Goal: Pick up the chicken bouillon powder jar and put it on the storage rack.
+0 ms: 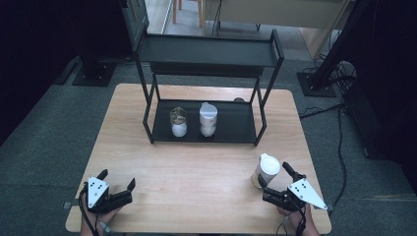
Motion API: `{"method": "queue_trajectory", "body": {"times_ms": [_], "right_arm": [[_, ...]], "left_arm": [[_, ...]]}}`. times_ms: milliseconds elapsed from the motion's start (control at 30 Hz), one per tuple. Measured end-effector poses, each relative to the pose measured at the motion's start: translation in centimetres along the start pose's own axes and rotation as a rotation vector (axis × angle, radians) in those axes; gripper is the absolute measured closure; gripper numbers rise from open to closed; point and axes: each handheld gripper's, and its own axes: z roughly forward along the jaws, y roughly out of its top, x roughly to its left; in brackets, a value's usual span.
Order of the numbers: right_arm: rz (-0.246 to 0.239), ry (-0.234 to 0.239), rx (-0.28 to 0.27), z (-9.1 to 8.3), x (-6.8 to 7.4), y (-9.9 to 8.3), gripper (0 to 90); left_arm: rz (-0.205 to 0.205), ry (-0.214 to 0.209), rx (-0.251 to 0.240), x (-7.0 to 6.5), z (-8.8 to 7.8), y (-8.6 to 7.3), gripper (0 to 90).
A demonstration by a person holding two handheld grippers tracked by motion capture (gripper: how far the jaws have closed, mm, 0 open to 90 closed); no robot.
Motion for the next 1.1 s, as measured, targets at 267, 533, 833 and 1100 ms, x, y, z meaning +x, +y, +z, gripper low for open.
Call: {"method": "queue_trajectory", "body": {"times_ms": [267,533,833,1100], "right_arm": [[0.030,0.007,-0.007,1.0,0.4,0.4,14.7],[0.025,-0.003,0.011,1.6,0.7,0.3,19.5],[0.011,-0.026,0.032,1.9,0.5,0.2,27.3],[0.006,-0.038,0.033,2.1,0.6,0.3,30.4]], "left_arm": [[-0.006,-0.002,-0.003,0.1,0.0,0.0,1.4],[-0.008,-0.004,-0.003,0.1,0.0,0.0,1.4],[-0.007,-0.006,-0.001,0.1,0.0,0.0,1.4],[-0.009,-0.007,-0.003,0.1,0.0,0.0,1.5]]}}
